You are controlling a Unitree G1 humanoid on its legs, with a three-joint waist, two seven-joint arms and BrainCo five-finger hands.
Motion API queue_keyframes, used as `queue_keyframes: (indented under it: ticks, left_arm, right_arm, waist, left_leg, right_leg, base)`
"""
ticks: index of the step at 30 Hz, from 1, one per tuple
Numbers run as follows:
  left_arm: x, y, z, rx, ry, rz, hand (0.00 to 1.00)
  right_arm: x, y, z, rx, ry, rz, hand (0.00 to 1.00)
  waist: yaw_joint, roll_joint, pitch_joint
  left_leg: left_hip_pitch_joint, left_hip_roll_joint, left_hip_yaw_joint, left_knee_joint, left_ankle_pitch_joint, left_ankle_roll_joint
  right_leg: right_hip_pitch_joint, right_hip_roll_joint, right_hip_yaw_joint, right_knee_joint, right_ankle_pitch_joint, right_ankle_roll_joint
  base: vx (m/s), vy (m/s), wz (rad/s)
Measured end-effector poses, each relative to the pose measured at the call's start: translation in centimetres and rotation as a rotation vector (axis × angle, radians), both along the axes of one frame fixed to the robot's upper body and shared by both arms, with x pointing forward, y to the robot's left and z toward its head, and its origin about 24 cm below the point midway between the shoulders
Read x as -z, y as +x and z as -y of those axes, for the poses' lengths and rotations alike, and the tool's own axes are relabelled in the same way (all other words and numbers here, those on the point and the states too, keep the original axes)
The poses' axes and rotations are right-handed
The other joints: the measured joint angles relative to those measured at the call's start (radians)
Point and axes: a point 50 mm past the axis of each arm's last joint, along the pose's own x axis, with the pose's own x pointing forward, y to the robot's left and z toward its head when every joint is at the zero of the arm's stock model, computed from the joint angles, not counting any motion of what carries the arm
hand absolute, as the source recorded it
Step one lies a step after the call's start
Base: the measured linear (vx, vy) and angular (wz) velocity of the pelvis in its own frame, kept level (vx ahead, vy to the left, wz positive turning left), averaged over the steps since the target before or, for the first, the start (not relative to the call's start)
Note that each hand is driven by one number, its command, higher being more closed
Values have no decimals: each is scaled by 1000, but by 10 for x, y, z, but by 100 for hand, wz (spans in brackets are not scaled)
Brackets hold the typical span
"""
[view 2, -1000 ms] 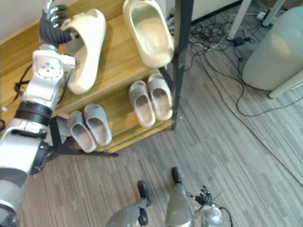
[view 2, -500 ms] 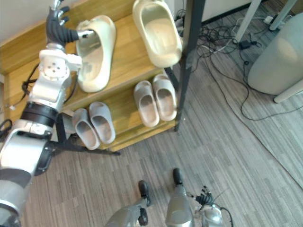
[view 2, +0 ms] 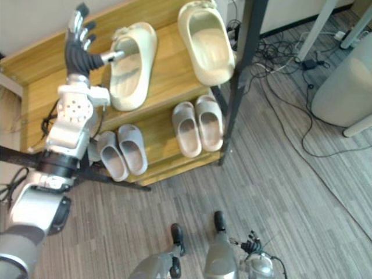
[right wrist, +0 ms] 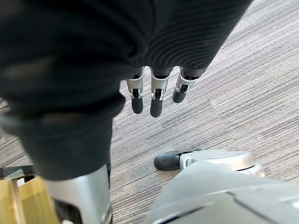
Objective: Organize the slippers on the shoe rack
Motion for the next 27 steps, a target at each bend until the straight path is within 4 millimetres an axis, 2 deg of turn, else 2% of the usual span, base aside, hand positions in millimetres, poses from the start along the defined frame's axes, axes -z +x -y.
queue_keyframes:
  ticks: [6, 12, 23, 27]
  left_arm:
    - [45, -16, -2, 52, -131, -93, 0]
    - [57, -18, 6, 107, -186, -128, 0]
    - [71, -22, 56, 295, -218, -171, 0]
    - [72, -25, 82, 382, -227, -184, 0]
  right_arm:
    - [0, -1, 1, -30, -27, -20, 0]
    - [2, -2, 0, -40, -25, -36, 0]
    - [4, -2, -6, -63, -19, -47, 0]
    - [6, -4, -7, -61, -14, -63, 0]
  waist:
    - [29, -2, -2]
    - [42, -10, -29]
    - [46, -30, -63]
    - [45, -37, -76]
  left_leg:
    - [9, 4, -4, -11, 2, -3]
    - [7, 3, -23, -11, 3, -2]
    - [9, 3, -45, -11, 11, -3]
    - [8, 3, -45, -11, 11, -6]
  right_leg:
    - [10, 4, -13, 0, -3, -3]
    - [15, 3, -25, 0, -4, -1]
    - [31, -2, -55, -1, -7, 1]
    - [30, -2, -56, -5, -13, 5]
  base:
    - [-1, 2, 5]
    - [16, 3, 6]
    - [-9, 7, 7]
    - [0, 0, 0]
